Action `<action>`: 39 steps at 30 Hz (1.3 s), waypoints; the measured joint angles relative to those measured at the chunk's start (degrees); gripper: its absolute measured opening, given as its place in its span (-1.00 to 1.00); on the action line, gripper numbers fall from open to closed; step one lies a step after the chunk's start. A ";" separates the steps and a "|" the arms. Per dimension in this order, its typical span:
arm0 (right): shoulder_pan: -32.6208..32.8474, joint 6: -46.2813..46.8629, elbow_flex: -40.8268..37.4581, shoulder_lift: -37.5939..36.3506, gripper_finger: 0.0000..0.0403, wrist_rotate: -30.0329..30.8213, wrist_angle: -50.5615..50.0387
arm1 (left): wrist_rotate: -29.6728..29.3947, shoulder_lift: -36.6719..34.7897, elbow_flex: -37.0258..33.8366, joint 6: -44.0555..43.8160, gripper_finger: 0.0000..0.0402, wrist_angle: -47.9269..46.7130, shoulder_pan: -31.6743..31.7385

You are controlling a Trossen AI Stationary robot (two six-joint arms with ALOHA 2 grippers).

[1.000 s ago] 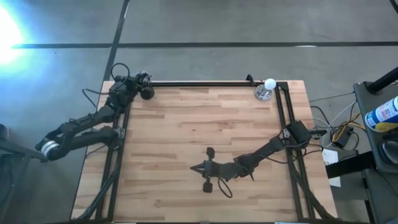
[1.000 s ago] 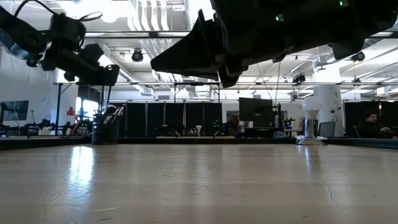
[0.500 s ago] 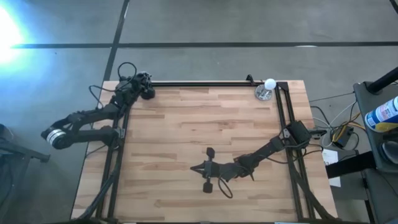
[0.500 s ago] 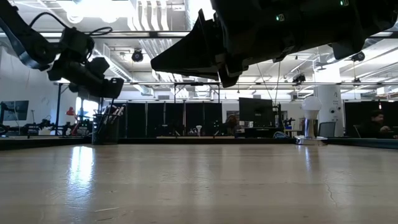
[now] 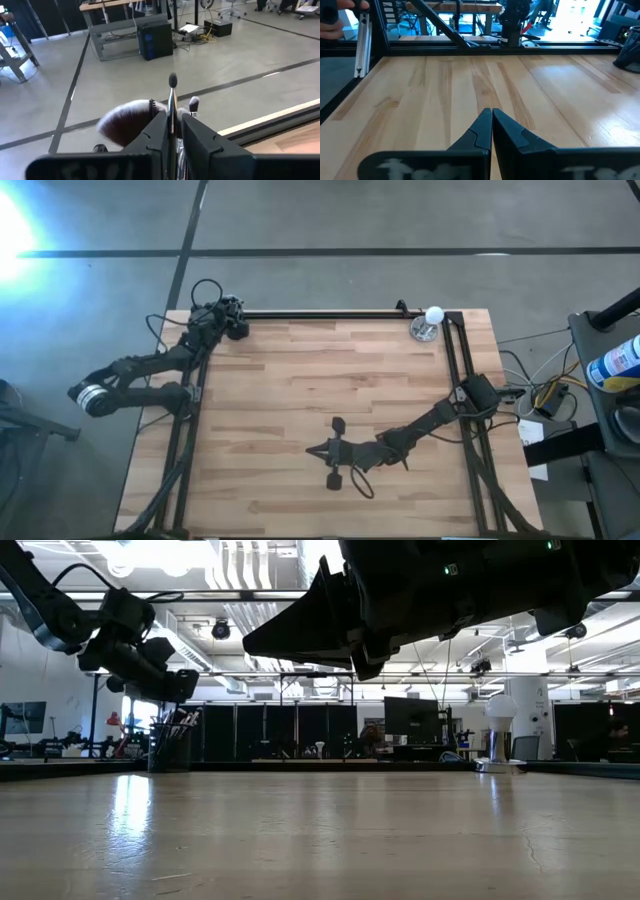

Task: Pick & Place Makeup Supplies
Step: Put the makeup brush into the makeup holder, then return to Home Position

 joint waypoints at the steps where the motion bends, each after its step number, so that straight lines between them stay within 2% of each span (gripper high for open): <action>1: 0.01 -0.22 0.00 0.00 -0.96 0.00 -0.07 | 0.00 -0.20 0.00 -0.20 -0.73 -0.35 -0.01; 8: -0.05 -0.28 0.00 0.00 -0.96 0.00 -0.12 | 0.49 -2.59 1.89 -1.57 -0.63 -8.14 -0.01; 13: -0.96 -1.43 -0.02 0.00 -0.96 -0.87 -0.12 | 3.24 -6.41 2.38 -1.73 -0.59 -11.97 -0.01; 28: -13.28 -0.69 -0.02 -0.10 -0.96 -17.64 -1.40 | 16.10 -21.63 2.29 -3.71 -0.59 -23.79 -1.30; 34: -22.07 -0.92 -0.02 -1.07 -0.96 -27.24 -1.49 | 22.55 -27.37 1.91 -4.12 -0.76 -25.36 -1.43; 39: -29.34 -3.87 -0.02 -2.07 -0.96 -32.10 -1.63 | 29.86 -31.18 -1.15 -5.16 -0.98 -22.40 -2.50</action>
